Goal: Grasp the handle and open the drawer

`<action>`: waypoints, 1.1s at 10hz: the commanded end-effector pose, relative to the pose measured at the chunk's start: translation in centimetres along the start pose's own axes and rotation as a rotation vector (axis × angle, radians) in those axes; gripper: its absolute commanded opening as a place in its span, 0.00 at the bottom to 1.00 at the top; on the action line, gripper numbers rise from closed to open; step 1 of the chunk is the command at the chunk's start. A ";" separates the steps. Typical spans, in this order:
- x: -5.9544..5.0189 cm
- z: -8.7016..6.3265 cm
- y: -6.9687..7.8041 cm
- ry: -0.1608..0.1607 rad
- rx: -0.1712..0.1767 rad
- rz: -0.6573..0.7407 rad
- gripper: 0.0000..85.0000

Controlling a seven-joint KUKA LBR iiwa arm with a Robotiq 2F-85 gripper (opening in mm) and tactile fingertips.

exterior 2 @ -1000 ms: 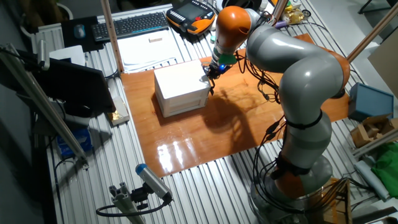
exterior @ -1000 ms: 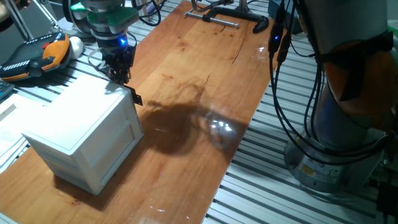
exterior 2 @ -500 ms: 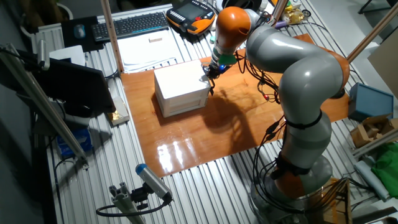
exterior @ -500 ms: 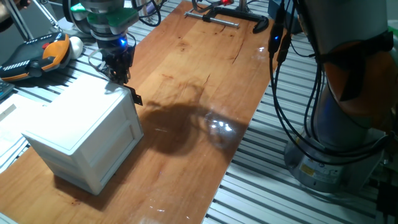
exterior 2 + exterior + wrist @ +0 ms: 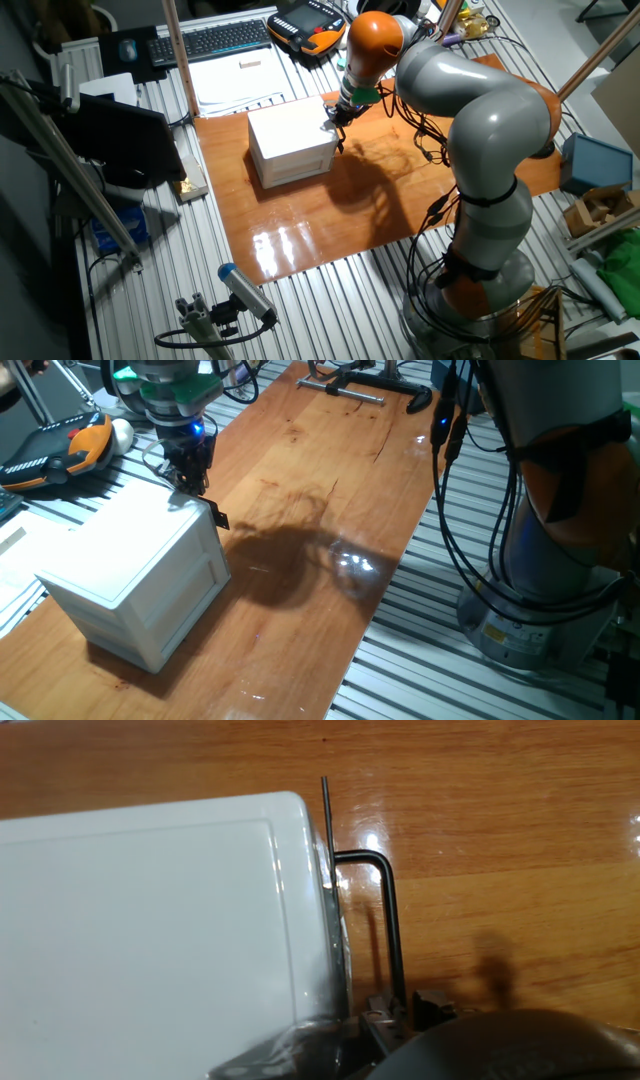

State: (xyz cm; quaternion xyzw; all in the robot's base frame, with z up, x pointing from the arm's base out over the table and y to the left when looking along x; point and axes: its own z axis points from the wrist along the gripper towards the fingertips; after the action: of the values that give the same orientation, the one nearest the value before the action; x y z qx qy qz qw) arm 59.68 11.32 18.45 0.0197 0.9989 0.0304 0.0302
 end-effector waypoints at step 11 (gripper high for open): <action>-0.1 0.3 0.0 0.000 -0.005 0.003 0.24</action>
State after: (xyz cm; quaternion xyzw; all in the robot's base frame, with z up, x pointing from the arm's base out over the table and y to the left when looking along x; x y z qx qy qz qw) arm 59.85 11.29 18.14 0.0213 0.9988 0.0327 0.0303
